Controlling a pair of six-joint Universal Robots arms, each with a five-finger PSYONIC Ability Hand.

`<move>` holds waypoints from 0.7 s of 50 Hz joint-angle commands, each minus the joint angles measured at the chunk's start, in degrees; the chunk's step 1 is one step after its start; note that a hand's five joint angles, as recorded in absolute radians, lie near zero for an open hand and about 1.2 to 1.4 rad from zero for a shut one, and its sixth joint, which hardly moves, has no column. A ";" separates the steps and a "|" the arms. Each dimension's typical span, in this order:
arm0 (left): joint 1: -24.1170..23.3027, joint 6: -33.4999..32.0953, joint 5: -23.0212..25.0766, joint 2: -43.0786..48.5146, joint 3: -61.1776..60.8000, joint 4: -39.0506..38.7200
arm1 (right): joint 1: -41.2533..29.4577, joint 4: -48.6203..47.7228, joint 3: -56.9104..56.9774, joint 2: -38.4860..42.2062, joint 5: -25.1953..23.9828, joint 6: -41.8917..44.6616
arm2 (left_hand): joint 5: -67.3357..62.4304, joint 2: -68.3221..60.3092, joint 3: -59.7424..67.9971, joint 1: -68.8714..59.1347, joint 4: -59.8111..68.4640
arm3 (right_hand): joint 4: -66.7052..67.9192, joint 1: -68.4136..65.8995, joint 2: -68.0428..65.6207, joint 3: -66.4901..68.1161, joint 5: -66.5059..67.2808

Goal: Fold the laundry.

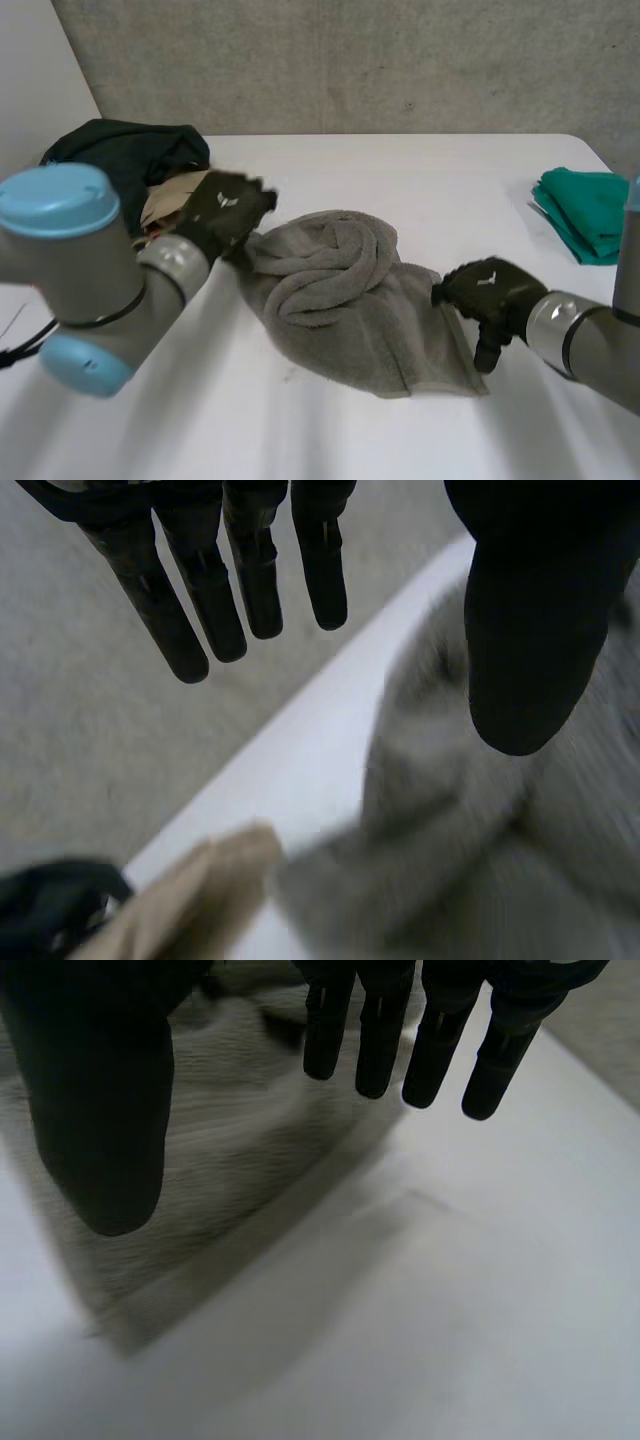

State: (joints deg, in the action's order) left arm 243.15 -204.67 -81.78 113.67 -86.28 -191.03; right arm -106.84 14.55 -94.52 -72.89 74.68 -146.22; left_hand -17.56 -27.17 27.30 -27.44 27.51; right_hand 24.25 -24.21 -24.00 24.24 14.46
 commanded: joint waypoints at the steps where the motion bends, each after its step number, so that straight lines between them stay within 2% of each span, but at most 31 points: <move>1: 4.26 -8.11 1.88 -0.38 -8.73 -0.30 | -0.21 -5.05 -8.31 -1.46 -3.93 0.15 | -2.68 -3.07 2.94 -2.80 2.73 | 4.84 -4.88 -5.09 4.85 4.64; 7: 4.18 -8.03 8.20 6.29 -5.76 0.31 | -0.83 -14.88 -14.98 -1.02 -4.02 -0.20 | 1.35 0.95 -1.09 1.22 -1.30 | 4.34 -4.38 -4.59 4.35 4.13; 11: 3.91 -8.03 8.83 9.89 -2.85 0.49 | -3.45 -19.19 -16.13 -0.50 -3.84 -0.90 | 4.89 4.50 -4.64 4.77 -4.85 | 4.34 -4.38 -4.59 4.35 4.13; 17: 1.89 -8.03 8.56 14.47 2.07 0.57 | -4.96 -22.72 -16.05 1.43 -3.66 -3.10 | 3.23 2.83 -2.97 3.11 -3.18 | 5.18 -5.22 -5.42 5.19 4.97; 18: 1.54 -8.03 8.48 14.91 2.69 0.57 | -5.22 -23.33 -15.96 1.96 -3.58 -3.36 | 1.72 1.33 -1.46 1.60 -1.67 | 5.68 -5.72 -5.93 5.69 5.47; 22: 0.66 -7.94 8.30 16.76 5.15 0.66 | -6.10 -26.14 -15.17 3.81 -3.31 -4.51 | -25.48 -25.87 25.73 -25.60 25.52 | 22.45 -22.49 -22.69 22.46 22.24; 23: 0.40 -7.68 8.30 17.11 5.94 0.84 | -6.19 -26.85 -14.73 4.07 -3.23 -5.03 | -42.70 -43.09 42.96 -42.82 42.75 | 40.82 -40.86 -41.07 40.83 40.61; 24: 0.13 -7.42 8.30 17.11 6.30 1.01 | -6.19 -27.20 -14.47 4.08 -3.14 -5.38 | -51.20 -51.59 51.46 -51.32 51.25 | 52.50 -52.54 -52.74 52.51 52.29; 25: -0.13 -7.15 8.30 17.20 6.65 1.27 | -6.10 -27.38 -14.29 4.08 -3.05 -5.82 | -52.43 -52.82 52.69 -52.55 52.48 | 55.72 -55.76 -55.97 55.73 55.51; 30: -2.15 -5.92 7.25 16.33 7.97 3.21 | -5.40 -27.47 -13.33 3.46 -2.70 -7.59 | -52.44 -52.83 52.70 -52.56 52.49 | 55.75 -55.79 -56.00 55.76 55.54; 35: -2.24 -1.53 1.28 5.88 7.88 6.90 | -4.79 -25.45 -11.22 -2.77 -2.35 -7.32 | -52.44 -52.83 52.70 -52.56 52.49 | 55.75 -55.79 -56.00 55.76 55.54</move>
State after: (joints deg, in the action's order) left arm 241.42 -210.46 -74.94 129.46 -78.39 -187.91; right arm -112.45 -12.94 -107.77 -69.54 72.04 -153.49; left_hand -55.04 -68.28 68.00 -65.16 68.53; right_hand 68.29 -64.40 -67.42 67.72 56.67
